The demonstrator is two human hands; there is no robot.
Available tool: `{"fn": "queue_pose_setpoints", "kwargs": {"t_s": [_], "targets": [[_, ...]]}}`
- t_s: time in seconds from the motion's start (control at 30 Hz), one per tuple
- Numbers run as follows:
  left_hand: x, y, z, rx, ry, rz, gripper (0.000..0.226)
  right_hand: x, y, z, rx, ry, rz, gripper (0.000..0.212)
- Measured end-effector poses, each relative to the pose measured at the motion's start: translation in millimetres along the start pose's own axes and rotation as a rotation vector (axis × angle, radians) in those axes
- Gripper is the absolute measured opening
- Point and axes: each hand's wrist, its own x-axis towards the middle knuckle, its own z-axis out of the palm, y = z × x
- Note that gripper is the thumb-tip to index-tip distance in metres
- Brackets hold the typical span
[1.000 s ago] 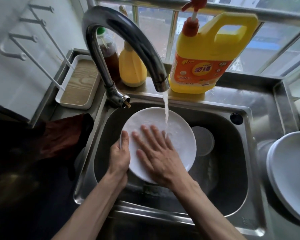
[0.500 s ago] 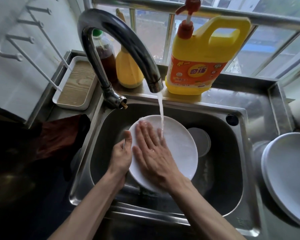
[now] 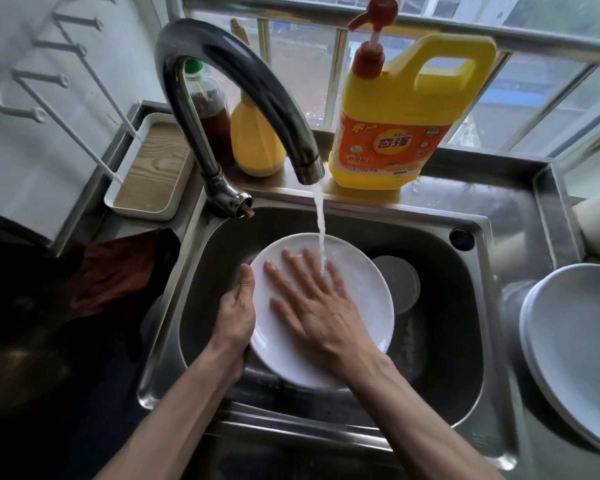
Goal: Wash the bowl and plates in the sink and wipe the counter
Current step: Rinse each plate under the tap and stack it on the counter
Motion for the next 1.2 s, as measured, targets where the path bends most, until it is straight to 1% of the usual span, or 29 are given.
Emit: {"fn": "queue_pose_setpoints", "kwargs": {"t_s": [0.1,0.23,0.3,0.37,0.47,0.57,0.6,0.63,0.7,0.73,0.77,0.83,0.9,0.97,1.0,1.03,1.07,1.1,1.17,1.2], "targets": [[-4.3,-5.7,-6.0,-0.005,0.036,0.01,0.054,6.6,4.5,-0.4,-0.005,0.065,0.132,0.059],[-6.8,-5.3,-7.5,-0.028,0.065,0.079,0.045,2.6,7.4,-3.0,-0.067,0.241,0.32,0.061],[-5.6,-4.3,-7.1,-0.036,0.104,0.113,0.047,-2.1,7.9,-4.8,-0.072,0.254,0.42,0.063],[-5.9,-5.1,-5.2,-0.028,0.131,0.124,0.05,-8.0,4.3,-5.1,-0.059,0.209,0.441,0.065],[-5.9,-2.4,-2.5,-0.085,0.193,0.126,0.045,-17.2,-7.6,-8.5,-0.039,0.102,0.412,0.068],[-1.4,-1.6,-0.2,-0.12,0.197,0.11,0.043,-27.0,-14.2,-16.1,0.016,-0.063,0.396,0.07],[-0.7,-1.7,1.0,-0.132,0.202,0.1,0.043,-29.2,-15.3,-18.1,0.022,-0.109,0.329,0.071],[0.7,-3.2,1.2,-0.151,0.2,0.093,0.043,-30.1,-17.6,-18.5,0.019,-0.133,0.22,0.07],[1.7,-2.8,2.4,-0.182,0.173,0.062,0.046,-28.5,-22.3,-13.0,-0.012,-0.106,-0.053,0.063],[1.4,-1.4,3.8,-0.188,0.148,0.033,0.05,-26.6,-23.4,-8.2,-0.032,-0.086,-0.139,0.06],[2.4,-0.4,4.4,-0.187,0.115,0.013,0.053,-24.2,-24.4,-4.3,-0.047,-0.061,-0.168,0.059],[4.7,3.4,3.6,-0.154,0.072,0.008,0.057,-17.5,-26.6,3.4,-0.057,0.033,-0.101,0.06],[4.3,3.3,4.6,-0.09,0.033,0.024,0.063,-7.2,-24.8,6.7,-0.073,0.163,0.071,0.062],[-2.6,-0.1,8.4,-0.009,0.008,0.037,0.069,8.2,-17.0,4.1,-0.054,0.278,0.296,0.066],[-4.4,-3.4,9.1,0.021,-0.016,0.031,0.072,15.9,-13.6,0.5,-0.026,0.333,0.374,0.069],[-6.9,-5.4,9.8,0.043,-0.031,0.04,0.077,21.5,-12.3,-2.3,-0.011,0.366,0.408,0.071],[-4.8,-8.4,9.6,0.061,-0.027,0.038,0.081,25.5,-13.9,-4.1,-0.014,0.371,0.394,0.071],[-2.7,-8.0,9.5,0.077,-0.013,0.027,0.089,27.5,-17.0,-4.6,-0.034,0.353,0.332,0.069],[7.3,-9.5,8.1,0.062,-0.053,-0.017,0.104,27.8,-25.8,-1.0,-0.029,0.264,0.12,0.062],[12.0,-9.8,7.9,0.031,-0.095,-0.008,0.102,27.1,-29.1,0.7,0.034,0.192,0.03,0.062]]}}
